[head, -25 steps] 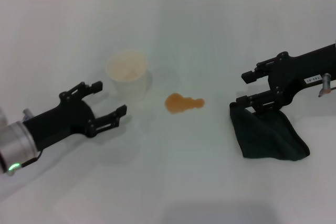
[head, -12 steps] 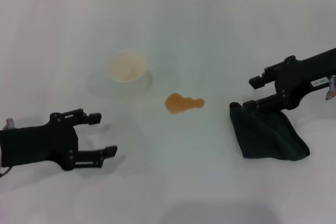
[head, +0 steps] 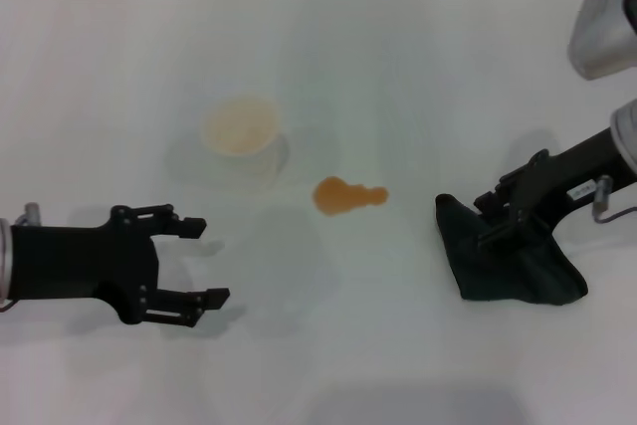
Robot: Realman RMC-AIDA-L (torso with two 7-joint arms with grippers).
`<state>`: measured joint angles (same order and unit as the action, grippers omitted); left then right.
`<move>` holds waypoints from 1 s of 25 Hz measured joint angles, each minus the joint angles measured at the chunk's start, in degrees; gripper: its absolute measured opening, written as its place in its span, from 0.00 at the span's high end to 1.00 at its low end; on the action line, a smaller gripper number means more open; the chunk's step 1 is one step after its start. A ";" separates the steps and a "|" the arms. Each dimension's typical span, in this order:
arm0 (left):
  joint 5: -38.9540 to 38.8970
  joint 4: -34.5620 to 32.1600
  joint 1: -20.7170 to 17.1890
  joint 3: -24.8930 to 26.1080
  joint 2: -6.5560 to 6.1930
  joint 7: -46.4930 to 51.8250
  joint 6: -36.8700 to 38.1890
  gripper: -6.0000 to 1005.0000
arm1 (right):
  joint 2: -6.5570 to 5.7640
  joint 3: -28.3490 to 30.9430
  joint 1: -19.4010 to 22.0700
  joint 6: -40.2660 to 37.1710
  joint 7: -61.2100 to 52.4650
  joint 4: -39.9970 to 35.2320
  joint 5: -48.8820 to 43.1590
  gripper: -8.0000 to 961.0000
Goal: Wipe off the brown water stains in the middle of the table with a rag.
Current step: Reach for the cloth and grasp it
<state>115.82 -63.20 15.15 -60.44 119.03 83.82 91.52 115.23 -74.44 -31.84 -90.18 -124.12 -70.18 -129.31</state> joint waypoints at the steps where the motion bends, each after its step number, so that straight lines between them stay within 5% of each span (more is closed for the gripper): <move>1: 0.20 0.03 0.33 -0.47 -0.01 0.02 -0.07 0.12 | -0.01 -0.48 -0.02 0.58 -0.67 0.22 -0.02 0.35; 25: 0.72 0.47 2.60 -4.83 0.24 0.18 -3.88 0.12 | -0.06 -4.94 -1.17 8.79 -1.42 5.21 -2.08 0.40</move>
<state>116.54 -62.73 17.75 -65.27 119.27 84.00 87.64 115.17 -79.38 -33.01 -81.39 -125.54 -64.97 -131.38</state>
